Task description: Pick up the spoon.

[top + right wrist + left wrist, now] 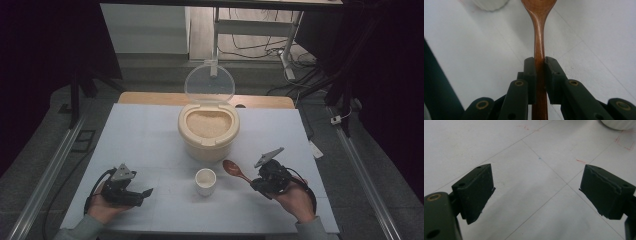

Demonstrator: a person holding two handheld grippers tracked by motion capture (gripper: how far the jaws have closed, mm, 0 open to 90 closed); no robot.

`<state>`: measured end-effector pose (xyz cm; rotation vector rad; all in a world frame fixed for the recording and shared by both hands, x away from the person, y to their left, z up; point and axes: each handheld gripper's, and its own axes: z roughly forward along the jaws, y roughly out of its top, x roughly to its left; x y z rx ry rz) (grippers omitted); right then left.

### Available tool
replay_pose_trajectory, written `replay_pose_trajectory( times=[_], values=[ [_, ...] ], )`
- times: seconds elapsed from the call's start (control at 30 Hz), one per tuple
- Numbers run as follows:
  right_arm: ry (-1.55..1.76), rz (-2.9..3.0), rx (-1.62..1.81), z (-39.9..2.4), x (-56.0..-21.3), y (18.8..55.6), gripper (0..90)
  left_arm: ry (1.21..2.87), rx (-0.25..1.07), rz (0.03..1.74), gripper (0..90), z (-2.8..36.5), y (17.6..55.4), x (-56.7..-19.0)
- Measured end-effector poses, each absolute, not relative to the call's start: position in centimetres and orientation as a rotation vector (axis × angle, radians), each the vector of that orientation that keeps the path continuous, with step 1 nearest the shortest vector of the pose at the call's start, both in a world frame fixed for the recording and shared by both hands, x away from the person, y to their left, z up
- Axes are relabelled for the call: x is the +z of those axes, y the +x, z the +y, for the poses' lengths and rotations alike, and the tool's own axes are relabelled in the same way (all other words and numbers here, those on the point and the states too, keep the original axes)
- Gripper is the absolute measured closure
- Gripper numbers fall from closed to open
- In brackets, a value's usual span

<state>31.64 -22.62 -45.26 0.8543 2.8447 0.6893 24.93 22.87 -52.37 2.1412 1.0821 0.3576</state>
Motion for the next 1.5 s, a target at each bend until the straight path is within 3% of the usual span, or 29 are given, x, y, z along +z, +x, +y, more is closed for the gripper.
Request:
replay_pose_trajectory(
  times=[0.4,0.87,1.5],
  values=[
    [0.723,2.814,0.866,-22.3,-42.6,30.6,79.9,2.14,0.35,1.091,11.5,22.8,25.0,-52.5],
    [0.498,2.827,0.93,-18.7,-40.1,30.6,79.8,2.138,0.356,1.087,11.5,22.8,25.0,-52.3],
    [0.347,2.868,0.937,-14.4,-40.8,31.7,79.8,2.139,0.349,1.092,11.5,22.8,25.0,-52.4]
  ],
)
